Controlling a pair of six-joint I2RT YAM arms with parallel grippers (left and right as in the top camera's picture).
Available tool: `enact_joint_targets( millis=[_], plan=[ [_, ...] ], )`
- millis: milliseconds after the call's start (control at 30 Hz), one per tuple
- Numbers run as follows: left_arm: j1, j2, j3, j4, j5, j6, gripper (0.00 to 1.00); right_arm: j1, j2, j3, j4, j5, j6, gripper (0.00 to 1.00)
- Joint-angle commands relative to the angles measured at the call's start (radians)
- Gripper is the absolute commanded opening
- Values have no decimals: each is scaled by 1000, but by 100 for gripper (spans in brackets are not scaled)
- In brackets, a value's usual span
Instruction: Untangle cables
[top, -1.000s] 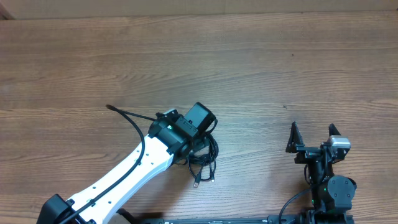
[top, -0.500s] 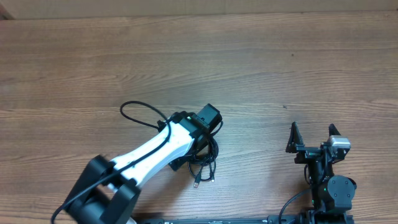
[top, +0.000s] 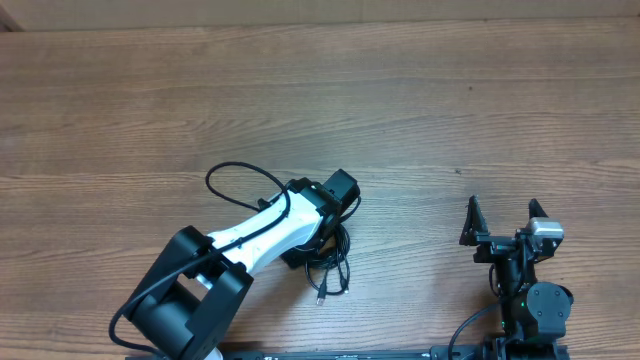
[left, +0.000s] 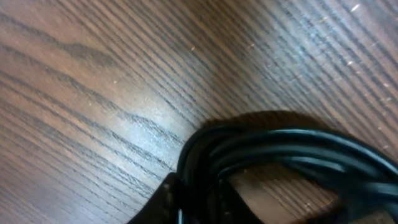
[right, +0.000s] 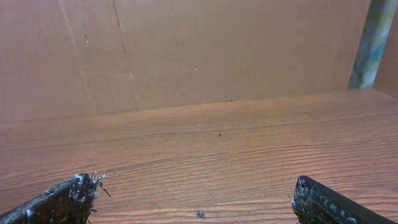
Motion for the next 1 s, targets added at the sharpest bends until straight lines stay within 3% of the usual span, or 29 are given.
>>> enact_joint_targets(
  millis=[0,100,133,200,267,367,633,700,833,867,900,967],
  plan=[
    [-6,16,15,-35,106,-154,17,-3,-8,-11,7,9,2,100],
    [1,16,15,-78,251,-334,40,-3,-8,-11,7,9,2,100],
    [5,16,15,-84,316,-365,42,-3,-8,-11,7,9,2,100],
    [21,13,17,-87,402,-323,16,-3,-8,-11,8,9,2,100],
    [45,4,21,-84,394,-195,4,-3,-8,-11,7,9,2,100],
    [96,-29,25,-100,374,-13,7,-3,-8,-11,7,9,2,100],
    [185,-203,25,-143,314,197,18,-3,-8,-11,7,9,2,100],
    [189,-257,25,-148,278,210,19,-3,-8,-11,8,9,2,100],
    [193,-355,25,-182,220,89,6,-3,-8,-11,8,9,2,100],
    [193,-377,25,-194,212,41,9,-3,-8,-11,8,9,2,100],
    [193,-391,25,-198,208,10,24,-3,-8,-11,8,9,2,100],
    [193,-406,25,-181,208,7,70,-3,-8,-11,7,9,2,100]
  ],
)
